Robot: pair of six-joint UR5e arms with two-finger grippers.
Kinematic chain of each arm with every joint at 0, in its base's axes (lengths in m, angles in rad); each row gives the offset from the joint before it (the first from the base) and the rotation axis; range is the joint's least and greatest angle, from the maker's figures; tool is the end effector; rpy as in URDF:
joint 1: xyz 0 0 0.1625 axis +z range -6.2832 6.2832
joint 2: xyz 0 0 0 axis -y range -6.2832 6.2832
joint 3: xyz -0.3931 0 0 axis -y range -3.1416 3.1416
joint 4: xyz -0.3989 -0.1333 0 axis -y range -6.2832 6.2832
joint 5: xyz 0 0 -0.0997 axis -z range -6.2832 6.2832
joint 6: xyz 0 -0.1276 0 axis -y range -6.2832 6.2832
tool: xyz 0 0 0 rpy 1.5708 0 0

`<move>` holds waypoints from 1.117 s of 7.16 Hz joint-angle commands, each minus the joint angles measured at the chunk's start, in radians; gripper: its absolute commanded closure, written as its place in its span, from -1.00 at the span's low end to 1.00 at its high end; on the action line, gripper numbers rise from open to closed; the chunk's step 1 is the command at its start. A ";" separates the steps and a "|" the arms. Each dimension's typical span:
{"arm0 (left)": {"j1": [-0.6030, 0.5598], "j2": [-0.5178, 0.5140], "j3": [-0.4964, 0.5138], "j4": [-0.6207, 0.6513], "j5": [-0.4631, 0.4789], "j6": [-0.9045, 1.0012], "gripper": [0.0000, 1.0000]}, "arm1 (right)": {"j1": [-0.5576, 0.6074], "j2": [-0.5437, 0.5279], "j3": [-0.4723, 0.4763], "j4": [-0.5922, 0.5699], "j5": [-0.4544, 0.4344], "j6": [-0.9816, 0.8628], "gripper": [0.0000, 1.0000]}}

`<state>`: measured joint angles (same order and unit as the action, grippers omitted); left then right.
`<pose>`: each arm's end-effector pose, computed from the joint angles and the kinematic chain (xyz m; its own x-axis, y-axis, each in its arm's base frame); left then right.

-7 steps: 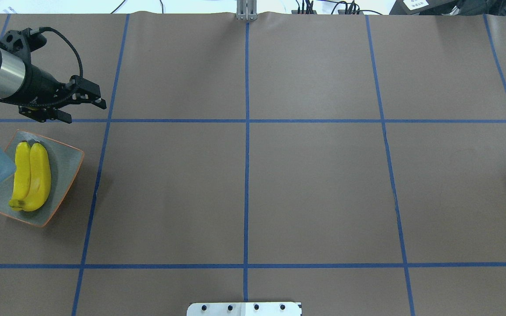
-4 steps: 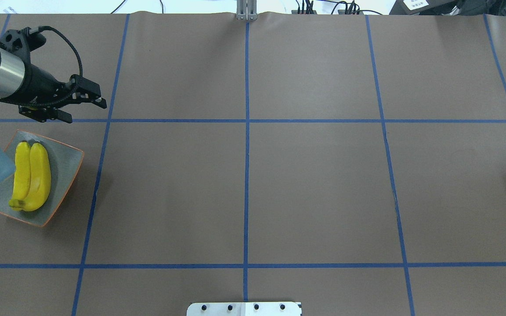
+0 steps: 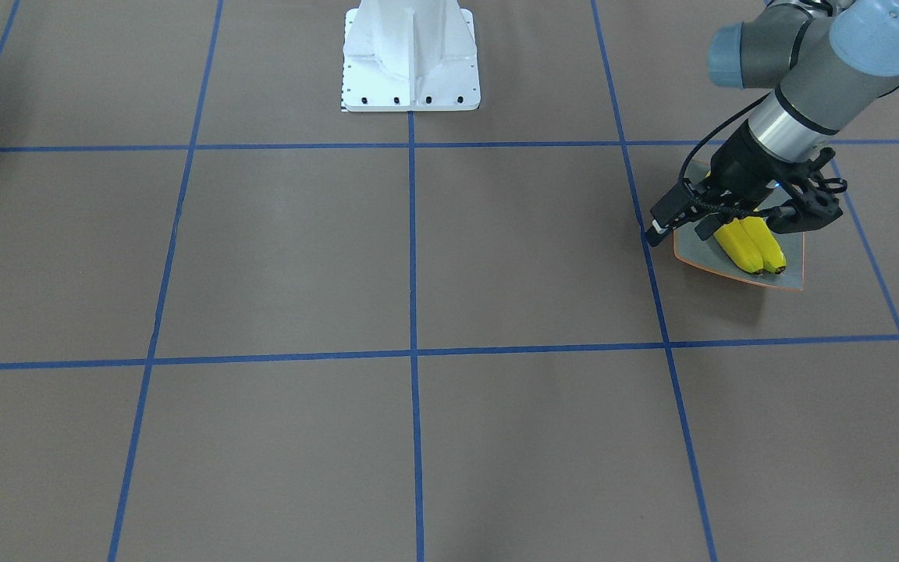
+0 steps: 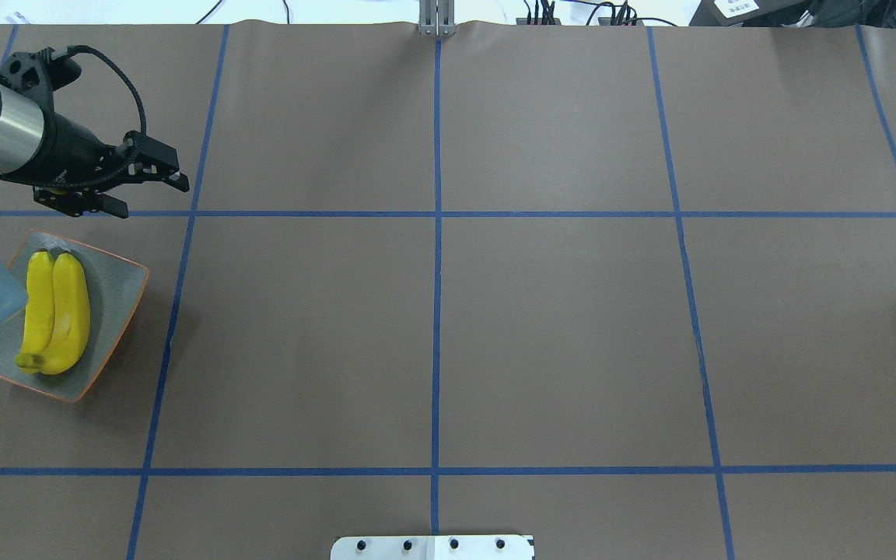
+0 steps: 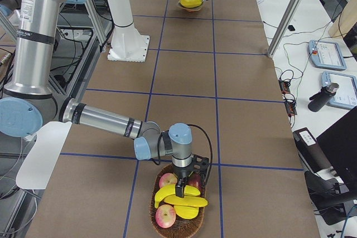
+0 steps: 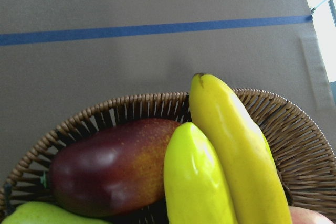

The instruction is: Transfer all bananas from basket to plate

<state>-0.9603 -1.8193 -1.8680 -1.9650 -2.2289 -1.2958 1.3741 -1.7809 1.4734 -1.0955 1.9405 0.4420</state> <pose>0.2861 -0.5053 0.3155 0.4246 -0.2321 -0.8751 0.2596 0.9572 -0.1279 0.0041 -0.4254 0.7683 0.8983 0.1954 0.3935 -0.2119 0.9773 -0.0014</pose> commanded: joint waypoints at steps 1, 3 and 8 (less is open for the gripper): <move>0.002 -0.002 -0.007 -0.006 0.000 -0.046 -1.00 | -0.001 -0.002 0.002 -0.001 0.002 -0.058 0.97; 0.005 -0.009 -0.017 -0.006 -0.002 -0.080 -1.00 | 0.002 -0.003 0.019 -0.001 0.009 -0.086 1.00; 0.018 -0.038 -0.030 -0.006 0.005 -0.137 -1.00 | 0.120 -0.018 0.236 -0.264 0.015 -0.265 1.00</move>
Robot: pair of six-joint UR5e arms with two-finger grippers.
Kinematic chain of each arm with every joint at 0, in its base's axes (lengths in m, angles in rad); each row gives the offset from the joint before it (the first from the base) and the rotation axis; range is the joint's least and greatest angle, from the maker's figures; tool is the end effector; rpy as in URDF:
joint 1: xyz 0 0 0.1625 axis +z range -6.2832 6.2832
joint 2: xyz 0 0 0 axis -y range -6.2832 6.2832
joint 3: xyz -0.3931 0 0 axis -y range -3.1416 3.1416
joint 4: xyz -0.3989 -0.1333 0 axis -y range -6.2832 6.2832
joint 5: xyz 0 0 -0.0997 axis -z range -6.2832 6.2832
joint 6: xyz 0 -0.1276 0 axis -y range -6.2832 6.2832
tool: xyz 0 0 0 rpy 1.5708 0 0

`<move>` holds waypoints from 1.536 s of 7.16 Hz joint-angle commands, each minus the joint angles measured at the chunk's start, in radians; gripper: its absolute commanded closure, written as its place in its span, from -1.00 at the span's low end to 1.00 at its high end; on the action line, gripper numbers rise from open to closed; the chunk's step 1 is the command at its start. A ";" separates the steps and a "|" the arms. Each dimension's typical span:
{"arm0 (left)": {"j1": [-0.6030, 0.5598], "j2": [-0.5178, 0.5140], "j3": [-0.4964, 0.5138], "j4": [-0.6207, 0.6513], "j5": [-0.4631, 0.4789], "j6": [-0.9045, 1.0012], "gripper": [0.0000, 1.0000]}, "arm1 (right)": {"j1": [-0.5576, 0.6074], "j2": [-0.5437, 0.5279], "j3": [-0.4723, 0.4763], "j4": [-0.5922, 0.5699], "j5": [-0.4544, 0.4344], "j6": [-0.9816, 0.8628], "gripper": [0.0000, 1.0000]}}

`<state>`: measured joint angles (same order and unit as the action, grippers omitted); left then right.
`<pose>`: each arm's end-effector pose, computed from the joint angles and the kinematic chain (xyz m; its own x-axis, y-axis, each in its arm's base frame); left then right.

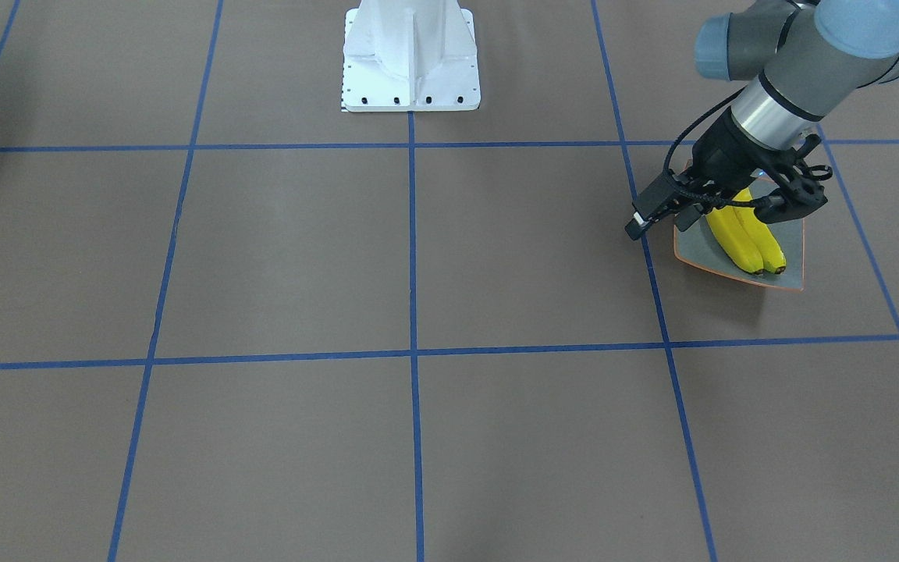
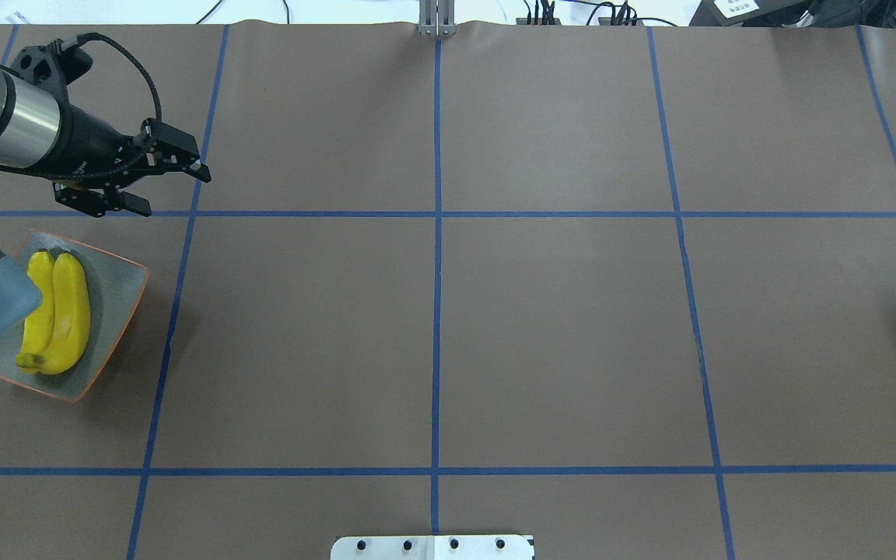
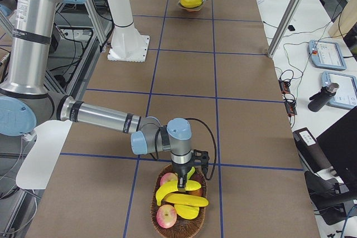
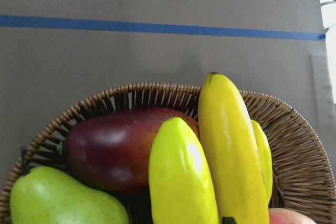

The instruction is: Transfer all bananas from basket to plate

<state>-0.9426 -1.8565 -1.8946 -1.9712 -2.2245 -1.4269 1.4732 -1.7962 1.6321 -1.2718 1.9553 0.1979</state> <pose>0.2938 -0.4993 0.2808 0.3581 -0.2993 -0.8844 0.2913 0.9358 -0.1987 0.0441 -0.4267 0.7146 0.9187 0.0561 0.3909 -0.0858 0.9946 0.0588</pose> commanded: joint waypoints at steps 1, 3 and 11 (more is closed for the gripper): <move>0.005 -0.001 -0.003 0.000 0.000 -0.013 -1.00 | 0.021 0.007 0.133 -0.137 0.002 -0.021 1.00; 0.005 -0.022 0.011 -0.002 -0.006 -0.014 -1.00 | 0.019 0.093 0.141 -0.158 0.167 0.018 1.00; 0.070 -0.234 0.261 -0.417 -0.001 -0.059 -1.00 | -0.397 0.650 0.118 -0.141 0.462 0.885 1.00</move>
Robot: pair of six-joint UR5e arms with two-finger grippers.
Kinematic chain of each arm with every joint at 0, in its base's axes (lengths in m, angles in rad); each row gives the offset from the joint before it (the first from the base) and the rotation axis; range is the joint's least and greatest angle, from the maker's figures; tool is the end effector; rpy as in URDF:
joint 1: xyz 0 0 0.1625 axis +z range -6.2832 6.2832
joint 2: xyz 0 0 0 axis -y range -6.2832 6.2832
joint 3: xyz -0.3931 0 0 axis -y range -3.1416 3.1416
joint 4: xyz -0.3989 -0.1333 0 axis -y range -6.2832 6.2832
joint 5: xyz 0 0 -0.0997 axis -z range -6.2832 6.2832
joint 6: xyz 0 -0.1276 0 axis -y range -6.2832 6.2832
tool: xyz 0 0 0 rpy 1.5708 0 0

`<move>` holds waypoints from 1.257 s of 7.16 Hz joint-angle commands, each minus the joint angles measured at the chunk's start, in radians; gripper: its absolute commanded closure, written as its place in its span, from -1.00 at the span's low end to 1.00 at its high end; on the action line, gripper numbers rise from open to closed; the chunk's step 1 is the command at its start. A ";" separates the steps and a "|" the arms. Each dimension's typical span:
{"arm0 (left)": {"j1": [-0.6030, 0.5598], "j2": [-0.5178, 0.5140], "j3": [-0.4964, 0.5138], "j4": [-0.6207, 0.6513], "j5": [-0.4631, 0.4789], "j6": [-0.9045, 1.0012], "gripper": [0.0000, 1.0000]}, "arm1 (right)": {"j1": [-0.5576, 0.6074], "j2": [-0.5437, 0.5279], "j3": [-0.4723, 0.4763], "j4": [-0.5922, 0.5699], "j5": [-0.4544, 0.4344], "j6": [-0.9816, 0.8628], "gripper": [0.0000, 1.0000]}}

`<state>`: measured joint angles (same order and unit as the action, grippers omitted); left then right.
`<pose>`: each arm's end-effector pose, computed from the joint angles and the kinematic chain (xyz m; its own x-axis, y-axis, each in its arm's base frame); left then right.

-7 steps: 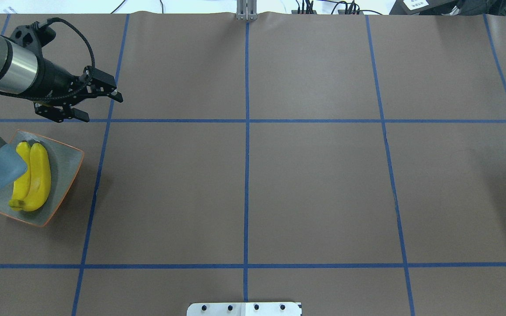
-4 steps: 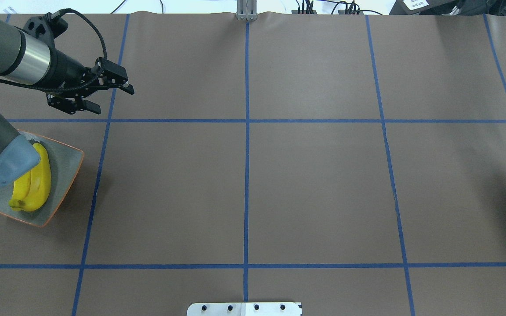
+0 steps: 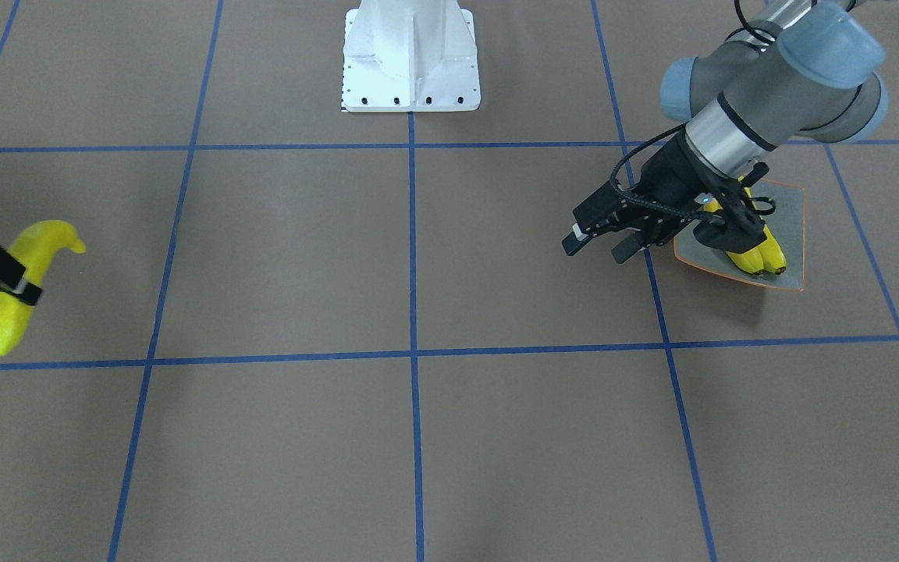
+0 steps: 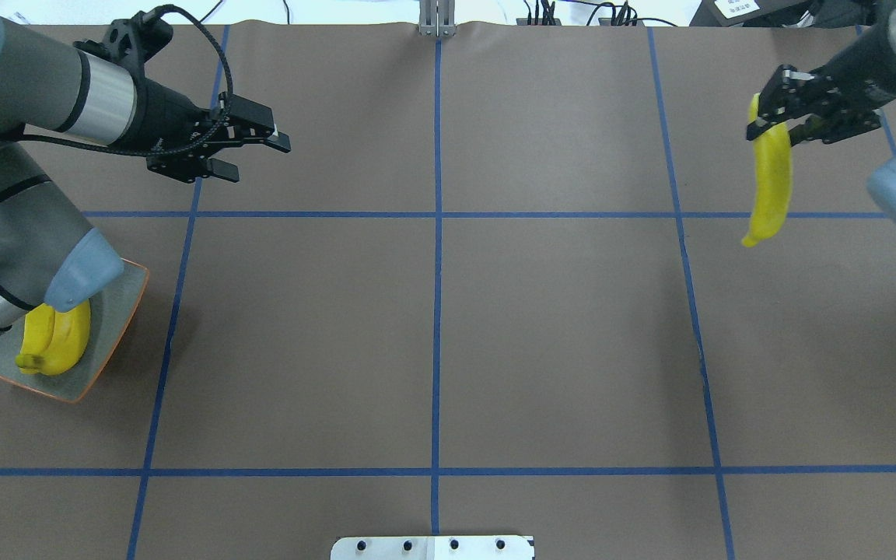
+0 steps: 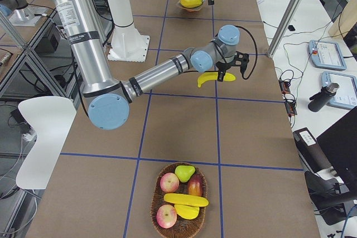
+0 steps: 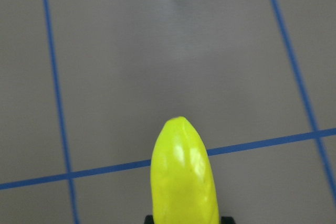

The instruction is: Transfer all bananas from basket to plate

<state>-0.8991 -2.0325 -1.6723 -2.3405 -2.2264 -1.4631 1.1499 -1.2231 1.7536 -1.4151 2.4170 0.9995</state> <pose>0.3512 -0.5310 0.2284 0.1729 -0.0805 -0.9816 0.2346 0.9713 -0.0384 -0.2143 -0.5710 0.3325 0.4882 0.2134 0.8462 -0.1749 0.9739 -0.1447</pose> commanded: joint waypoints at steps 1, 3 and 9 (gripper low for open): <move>0.058 -0.113 0.058 -0.065 0.002 -0.023 -1.00 | -0.103 0.126 -0.023 0.004 -0.004 0.117 1.00; 0.132 -0.173 0.088 -0.156 0.017 -0.026 -1.00 | -0.125 0.168 -0.032 0.054 0.002 0.151 1.00; 0.242 -0.248 0.137 -0.356 0.127 -0.030 -0.96 | -0.248 0.230 -0.068 0.358 -0.007 0.551 1.00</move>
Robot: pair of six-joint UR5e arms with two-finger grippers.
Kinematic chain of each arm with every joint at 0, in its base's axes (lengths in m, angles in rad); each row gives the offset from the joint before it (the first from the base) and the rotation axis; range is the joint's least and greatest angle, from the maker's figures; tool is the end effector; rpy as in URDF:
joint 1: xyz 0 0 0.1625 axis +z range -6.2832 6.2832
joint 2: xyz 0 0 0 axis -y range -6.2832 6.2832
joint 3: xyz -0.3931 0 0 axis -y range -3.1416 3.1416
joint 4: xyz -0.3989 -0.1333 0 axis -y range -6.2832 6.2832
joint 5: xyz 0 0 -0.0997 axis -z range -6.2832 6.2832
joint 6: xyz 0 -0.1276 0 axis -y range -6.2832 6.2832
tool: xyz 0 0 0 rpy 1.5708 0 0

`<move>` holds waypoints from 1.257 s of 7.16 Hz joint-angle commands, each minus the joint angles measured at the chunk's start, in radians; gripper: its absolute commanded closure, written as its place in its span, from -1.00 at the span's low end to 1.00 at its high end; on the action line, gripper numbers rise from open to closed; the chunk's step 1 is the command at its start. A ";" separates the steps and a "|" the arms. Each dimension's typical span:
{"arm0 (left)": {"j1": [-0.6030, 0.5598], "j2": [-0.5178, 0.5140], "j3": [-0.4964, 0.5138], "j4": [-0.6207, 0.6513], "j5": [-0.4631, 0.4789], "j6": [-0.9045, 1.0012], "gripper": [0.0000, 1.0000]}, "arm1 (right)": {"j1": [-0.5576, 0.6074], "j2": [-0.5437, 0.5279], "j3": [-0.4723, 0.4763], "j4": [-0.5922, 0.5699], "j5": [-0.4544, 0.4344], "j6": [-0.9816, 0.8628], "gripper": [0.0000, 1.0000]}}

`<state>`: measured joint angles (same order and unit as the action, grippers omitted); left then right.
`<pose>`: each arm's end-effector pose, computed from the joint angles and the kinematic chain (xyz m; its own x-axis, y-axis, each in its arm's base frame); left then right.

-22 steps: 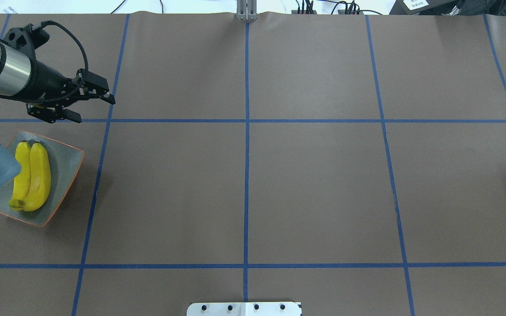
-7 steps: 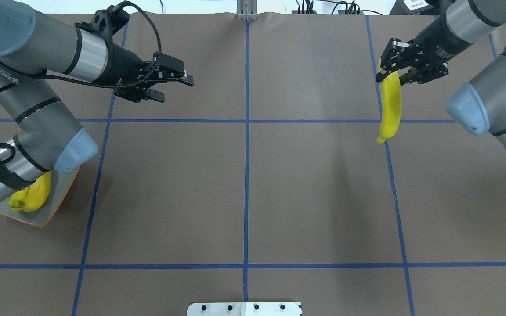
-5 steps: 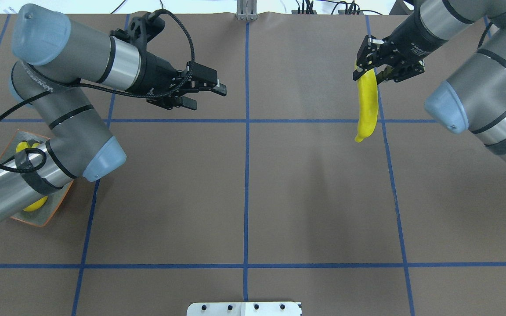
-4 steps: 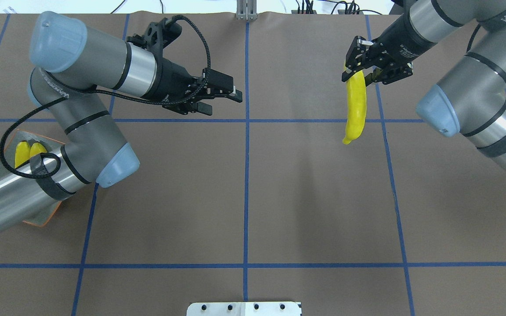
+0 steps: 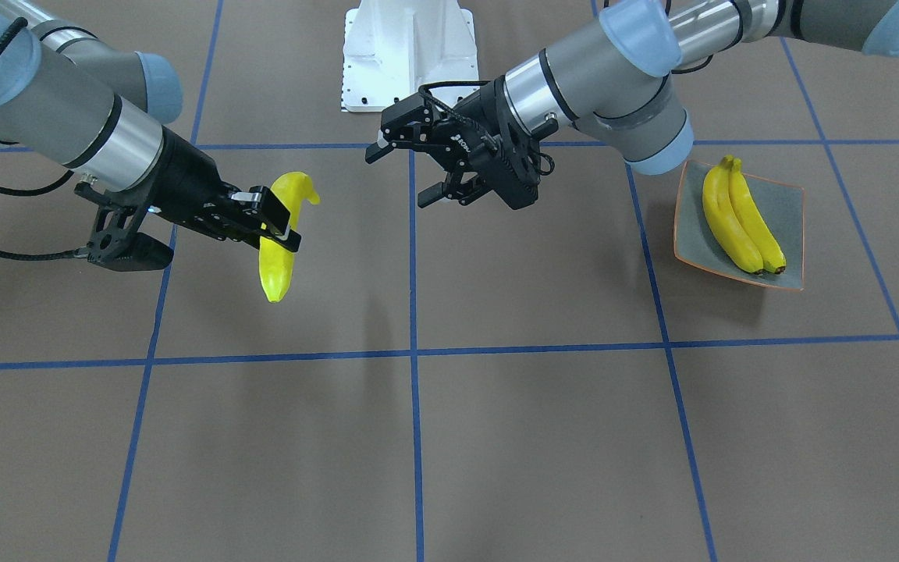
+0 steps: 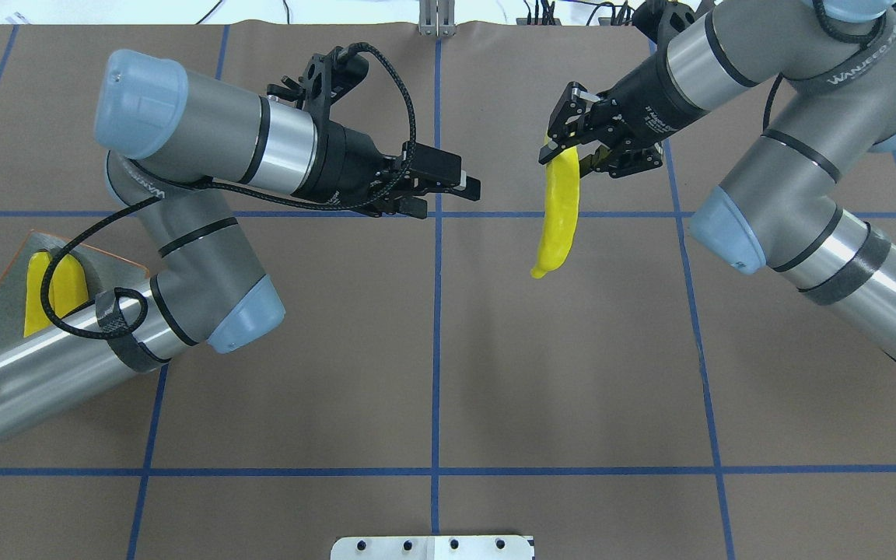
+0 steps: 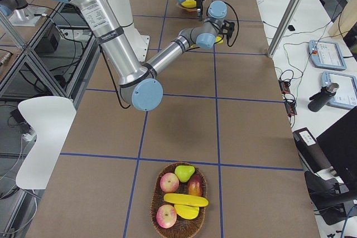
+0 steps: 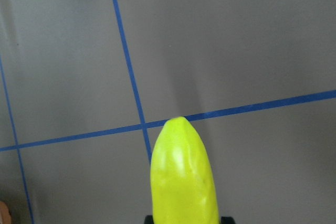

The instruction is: Transfer all bananas from basket to plate

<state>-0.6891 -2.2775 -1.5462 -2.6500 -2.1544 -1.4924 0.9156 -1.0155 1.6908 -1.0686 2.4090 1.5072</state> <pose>0.4621 -0.4623 0.0919 -0.1369 0.1974 -0.9707 0.1241 0.9756 0.1809 -0.3568 -0.5274 0.1878 0.2402 0.2428 0.9399 -0.0968 0.9694 -0.2256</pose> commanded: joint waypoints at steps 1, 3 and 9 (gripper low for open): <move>0.037 -0.004 0.023 -0.079 0.060 0.001 -0.95 | -0.015 0.032 -0.008 0.012 0.008 0.047 1.00; 0.045 -0.007 0.024 -0.108 0.061 0.001 -0.93 | -0.023 0.049 -0.008 0.012 0.018 0.061 1.00; 0.062 -0.027 0.032 -0.117 0.062 0.001 -0.78 | -0.044 0.075 -0.006 0.036 0.048 0.061 1.00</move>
<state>-0.6279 -2.3008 -1.5149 -2.7673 -2.0924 -1.4910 0.8727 -0.9410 1.6841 -1.0455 2.4480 1.5677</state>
